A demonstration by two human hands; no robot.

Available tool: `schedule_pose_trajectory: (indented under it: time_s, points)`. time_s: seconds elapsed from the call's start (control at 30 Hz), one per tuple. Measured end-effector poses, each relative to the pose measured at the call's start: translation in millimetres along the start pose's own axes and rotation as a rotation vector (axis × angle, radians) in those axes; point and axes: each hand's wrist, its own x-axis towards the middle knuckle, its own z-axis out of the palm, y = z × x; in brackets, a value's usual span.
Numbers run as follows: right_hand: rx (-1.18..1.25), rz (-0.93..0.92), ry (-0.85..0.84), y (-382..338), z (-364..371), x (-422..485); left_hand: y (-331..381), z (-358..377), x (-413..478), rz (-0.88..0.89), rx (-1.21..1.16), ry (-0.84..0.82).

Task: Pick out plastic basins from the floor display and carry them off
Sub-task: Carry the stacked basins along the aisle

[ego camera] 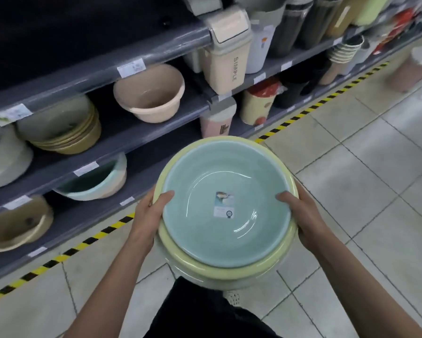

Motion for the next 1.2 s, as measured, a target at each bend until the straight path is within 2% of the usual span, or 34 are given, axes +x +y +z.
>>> schedule_pose_trajectory:
  time_s: [0.3,0.5,0.77,1.03,1.2]
  points:
    - [-0.084,0.048,-0.122,-44,45,141,21,8,110,-0.026,-0.112,0.135]
    - [-0.155,0.087,-0.170,-44,75,222,11,-1,179,-0.066,-0.157,0.190]
    - [-0.193,0.127,-0.222,-5,112,318,-28,-15,259,-0.102,-0.182,0.276]
    - [-0.209,0.235,-0.234,54,136,430,-91,-8,348,-0.189,-0.232,0.413]
    - [-0.262,0.228,-0.277,86,148,501,-133,-2,407,-0.226,-0.242,0.443]
